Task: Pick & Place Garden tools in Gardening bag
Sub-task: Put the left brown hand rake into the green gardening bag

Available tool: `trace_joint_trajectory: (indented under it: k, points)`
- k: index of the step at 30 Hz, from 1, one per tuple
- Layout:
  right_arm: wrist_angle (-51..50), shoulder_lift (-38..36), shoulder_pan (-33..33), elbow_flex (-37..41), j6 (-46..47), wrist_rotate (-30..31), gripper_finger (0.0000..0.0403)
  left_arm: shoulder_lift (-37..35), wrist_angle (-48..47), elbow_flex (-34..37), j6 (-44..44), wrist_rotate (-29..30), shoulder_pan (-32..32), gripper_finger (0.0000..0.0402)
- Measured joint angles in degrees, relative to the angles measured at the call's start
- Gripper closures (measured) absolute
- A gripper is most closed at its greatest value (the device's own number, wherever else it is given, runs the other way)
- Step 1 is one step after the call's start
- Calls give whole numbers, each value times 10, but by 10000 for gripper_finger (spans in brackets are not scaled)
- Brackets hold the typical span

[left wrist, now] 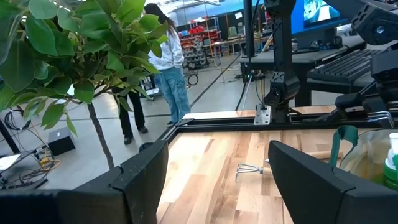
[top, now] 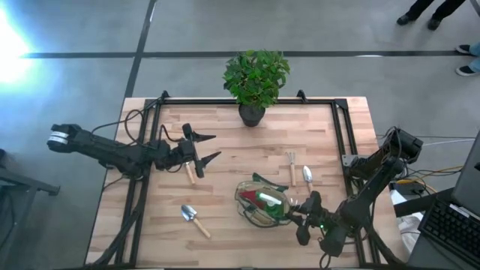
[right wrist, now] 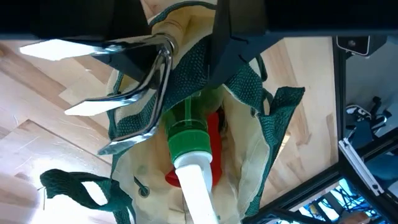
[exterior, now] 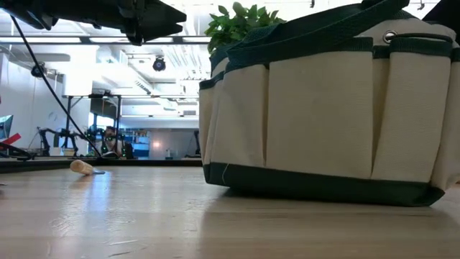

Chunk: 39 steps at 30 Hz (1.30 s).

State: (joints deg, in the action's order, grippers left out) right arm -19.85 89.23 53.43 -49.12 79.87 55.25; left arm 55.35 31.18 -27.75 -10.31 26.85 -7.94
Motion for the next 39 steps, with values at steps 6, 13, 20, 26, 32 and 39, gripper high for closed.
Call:
trace_joint_trajectory:
  k: [6,13,20,26,32,39]
  points:
    - [-9,0,2,0,-1,17,236,0,0,0,0,0,0,122]
    - [-10,2,17,1,-34,87,226,0,0,0,0,0,0,122]
    - [-9,2,37,25,5,123,246,0,8,0,0,0,0,122]
    - [1,5,37,59,55,123,249,-1,14,0,0,0,0,122]
    - [17,5,45,63,57,120,241,-1,14,0,-2,0,0,122]
    - [20,5,63,63,57,136,242,-1,14,0,-2,0,0,122]
